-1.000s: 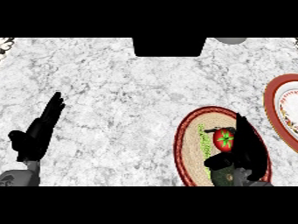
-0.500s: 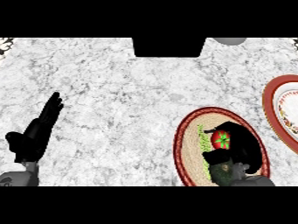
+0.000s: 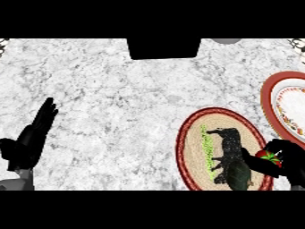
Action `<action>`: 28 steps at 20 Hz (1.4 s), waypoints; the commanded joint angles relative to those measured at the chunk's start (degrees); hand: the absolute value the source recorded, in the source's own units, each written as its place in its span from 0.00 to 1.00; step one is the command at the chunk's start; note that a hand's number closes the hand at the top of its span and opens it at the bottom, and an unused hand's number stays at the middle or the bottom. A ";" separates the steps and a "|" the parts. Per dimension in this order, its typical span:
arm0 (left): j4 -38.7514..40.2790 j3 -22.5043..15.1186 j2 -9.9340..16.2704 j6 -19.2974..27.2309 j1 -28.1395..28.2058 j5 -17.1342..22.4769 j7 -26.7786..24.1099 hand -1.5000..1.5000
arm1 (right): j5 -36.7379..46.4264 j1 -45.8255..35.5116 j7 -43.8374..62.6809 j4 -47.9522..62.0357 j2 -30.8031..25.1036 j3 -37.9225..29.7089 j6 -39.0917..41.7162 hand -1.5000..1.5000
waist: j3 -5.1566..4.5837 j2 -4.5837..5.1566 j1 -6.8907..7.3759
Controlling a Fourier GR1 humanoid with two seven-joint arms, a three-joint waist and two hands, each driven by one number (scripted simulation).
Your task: Pick the tomato from the placemat and place it in the plate
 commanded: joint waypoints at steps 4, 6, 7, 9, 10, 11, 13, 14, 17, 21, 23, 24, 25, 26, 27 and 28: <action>-0.51 2.12 0.38 0.16 2.11 1.80 0.64 0.50 | -10.63 10.36 -21.86 5.81 -19.34 -19.50 -0.12 1.00 | 0.62 -0.34 -3.19; 0.61 1.75 0.24 0.21 2.35 1.09 -0.14 0.50 | -13.19 12.40 -30.24 8.66 -22.16 -24.34 -2.55 1.00 | 0.57 -0.18 -3.37; -1.37 0.89 -0.32 0.18 4.24 0.79 -0.74 0.50 | -15.29 13.05 -33.49 10.61 -23.93 -27.39 -2.38 1.00 | 0.61 -0.44 -2.14; -0.34 0.78 -0.97 1.36 2.45 0.02 -1.11 0.50 | -20.52 14.84 -42.49 14.01 -25.64 -32.10 -1.62 1.00 | 0.50 -0.16 -2.44; -1.24 0.27 -1.06 0.90 2.24 0.07 -0.86 0.50 | -22.91 14.23 -45.54 17.40 -27.71 -34.87 0.05 1.00 | 0.48 0.02 -1.07; -0.86 0.30 -0.73 0.18 2.13 0.35 -0.63 0.50 | -24.68 17.14 -49.93 17.13 -29.06 -37.47 0.92 1.00 | 0.35 -0.08 -1.70; -1.20 0.11 -0.90 0.67 1.72 -0.06 -0.01 0.50 | -26.61 18.89 -57.67 22.83 -30.55 -41.88 0.91 1.00 | 0.36 0.10 -0.57; -0.66 -0.02 -0.45 -0.87 0.93 0.28 -0.96 0.50 | -27.63 17.35 -60.34 26.92 -32.18 -43.41 1.92 1.00 | 0.33 0.34 0.52; -2.72 0.08 0.25 -0.26 -0.20 -0.10 2.80 0.50 | -29.57 19.55 -66.91 29.63 -33.44 -48.73 2.49 1.00 | 0.21 0.40 1.48; -0.68 -0.33 -1.21 -0.49 1.38 -0.87 -1.86 0.50 | -33.82 19.15 -69.92 28.82 -34.35 -55.60 2.40 1.00 | 0.10 0.44 1.57; -1.19 -0.47 -0.64 -2.11 1.27 -0.37 -0.52 0.50 | -33.41 14.70 -70.48 33.42 -36.52 -55.49 2.15 1.00 | 0.15 0.59 2.48; -0.02 -0.76 -1.42 0.20 -2.50 -2.21 1.39 0.50 | -32.07 14.60 -70.87 31.26 -34.54 -54.43 1.10 1.00 | 0.13 0.64 2.31; 1.38 0.52 -0.83 -1.55 -2.95 -1.07 0.42 0.50 | -32.08 14.98 -70.02 29.89 -33.62 -54.73 2.58 1.00 | 0.11 0.65 2.32; 1.50 -0.96 -2.48 -0.15 -1.31 -2.59 -1.31 0.50 | -34.38 14.01 -71.14 32.75 -36.52 -56.32 5.57 1.00 | 0.12 0.64 2.35; -0.92 -1.38 -2.93 0.53 -2.63 -2.54 2.43 0.50 | -32.96 13.69 -65.63 26.16 -34.41 -54.44 5.05 1.00 | 0.10 0.64 2.46; 0.92 0.08 -1.91 -1.46 -1.64 -1.51 0.22 0.50 | -32.67 11.89 -69.26 31.65 -36.21 -54.80 5.47 1.00 | 0.12 0.66 2.57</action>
